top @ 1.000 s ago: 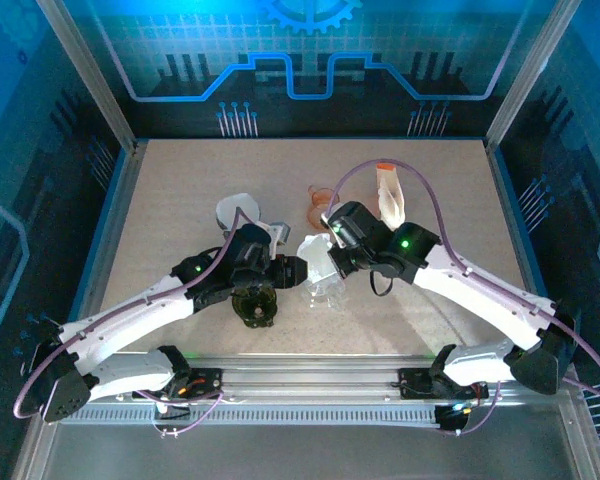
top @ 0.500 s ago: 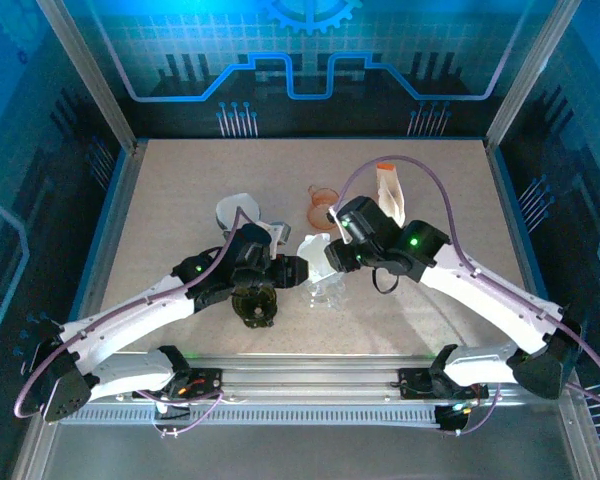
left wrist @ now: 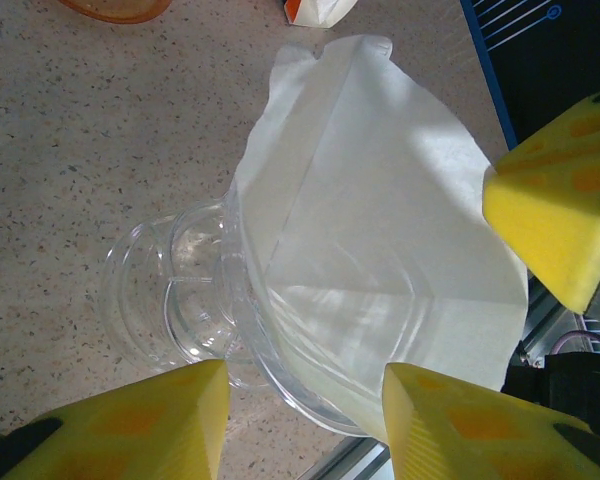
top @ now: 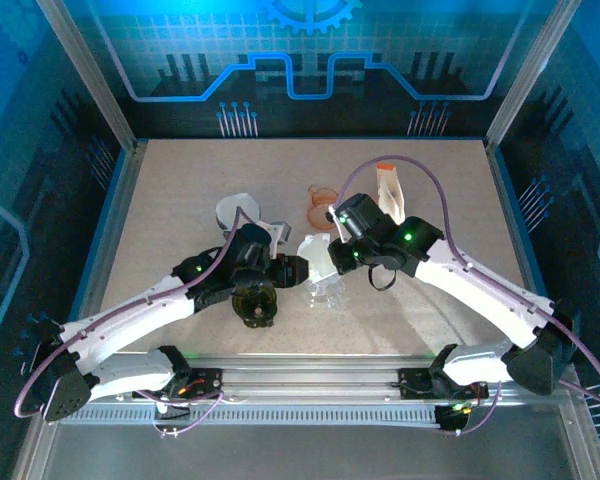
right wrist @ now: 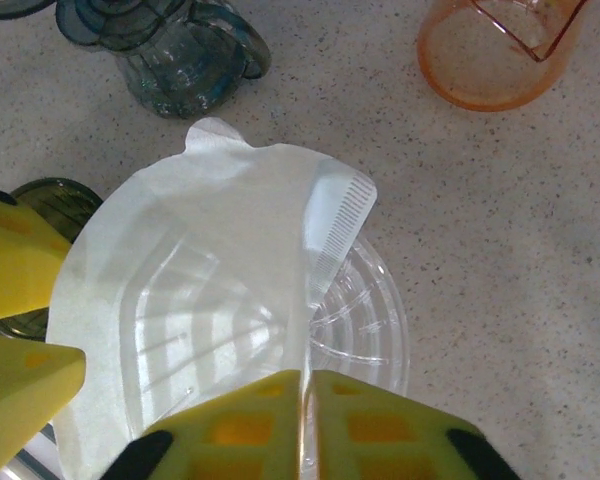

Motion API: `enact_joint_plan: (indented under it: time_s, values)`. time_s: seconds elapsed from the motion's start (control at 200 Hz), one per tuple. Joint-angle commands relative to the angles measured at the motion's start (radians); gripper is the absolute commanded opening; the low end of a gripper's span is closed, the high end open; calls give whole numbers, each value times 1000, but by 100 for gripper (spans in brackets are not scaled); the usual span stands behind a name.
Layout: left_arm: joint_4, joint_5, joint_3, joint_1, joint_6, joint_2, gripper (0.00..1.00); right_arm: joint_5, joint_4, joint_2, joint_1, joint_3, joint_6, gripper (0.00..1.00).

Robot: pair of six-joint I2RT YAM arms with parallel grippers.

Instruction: Place the coffee filter in the dripper

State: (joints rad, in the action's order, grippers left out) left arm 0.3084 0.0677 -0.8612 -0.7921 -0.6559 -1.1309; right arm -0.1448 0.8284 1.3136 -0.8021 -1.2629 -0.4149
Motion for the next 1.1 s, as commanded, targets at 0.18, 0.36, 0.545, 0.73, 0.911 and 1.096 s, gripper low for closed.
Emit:
enact_joint_plan:
  time_s: [0.18, 0.36, 0.545, 0.73, 0.911, 1.096]
  values:
    - [-31, 13, 22, 6, -24, 1, 48, -96, 25, 29, -17, -2, 44, 0]
    - [-42, 11, 31, 6, -30, -13, 48, -230, 48, 63, -64, -3, 81, 0]
    - [-55, 2, 46, 6, -46, -1, 49, -280, 49, 78, -98, -2, 94, 0]
    - [-58, -15, 49, 11, -51, 11, 52, -295, 51, 87, -115, -7, 98, 0]
    - [-67, -29, 64, 21, -66, 13, 52, -291, 39, 89, -126, -1, 94, 0]
    - [-98, -24, 69, 22, -59, 31, 60, -294, 38, 89, -128, -3, 93, 0]
